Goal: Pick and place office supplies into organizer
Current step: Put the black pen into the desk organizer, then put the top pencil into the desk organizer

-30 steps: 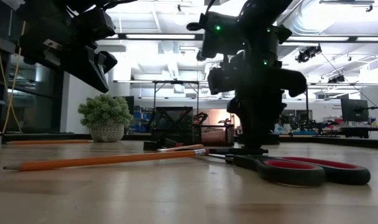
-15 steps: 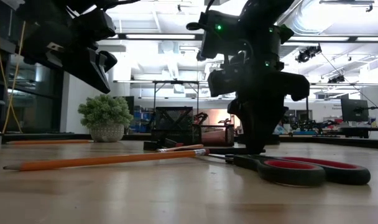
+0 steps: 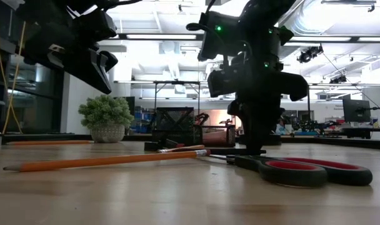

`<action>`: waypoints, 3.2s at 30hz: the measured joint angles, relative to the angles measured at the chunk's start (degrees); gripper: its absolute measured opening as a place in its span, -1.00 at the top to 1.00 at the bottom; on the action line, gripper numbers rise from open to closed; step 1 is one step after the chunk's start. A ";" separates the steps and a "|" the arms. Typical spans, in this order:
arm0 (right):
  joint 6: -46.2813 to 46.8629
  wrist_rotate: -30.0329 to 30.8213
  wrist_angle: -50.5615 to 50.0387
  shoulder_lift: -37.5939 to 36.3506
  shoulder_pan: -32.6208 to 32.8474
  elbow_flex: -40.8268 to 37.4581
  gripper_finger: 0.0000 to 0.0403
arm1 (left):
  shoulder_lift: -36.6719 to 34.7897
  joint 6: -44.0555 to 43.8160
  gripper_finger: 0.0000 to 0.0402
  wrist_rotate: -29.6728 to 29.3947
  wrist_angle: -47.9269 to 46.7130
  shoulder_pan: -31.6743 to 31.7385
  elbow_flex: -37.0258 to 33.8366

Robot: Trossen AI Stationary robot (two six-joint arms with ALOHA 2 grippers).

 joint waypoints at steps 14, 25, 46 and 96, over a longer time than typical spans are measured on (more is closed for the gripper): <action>-0.42 -0.98 -2.73 -0.57 -0.71 0.58 0.79 | 0.00 0.00 1.00 -0.31 -0.02 -0.02 0.00; -3.46 0.60 -6.95 -0.67 -1.54 4.39 0.75 | 0.00 -0.02 1.00 -1.05 -0.07 -0.02 0.00; -8.61 11.03 -20.36 -0.79 -15.78 20.96 0.75 | 0.00 1.11 1.00 -1.03 -11.13 -0.01 -0.02; -4.64 -1.29 -0.76 10.27 -29.46 33.01 0.48 | 0.00 1.05 1.00 -2.56 -8.92 -0.02 -0.02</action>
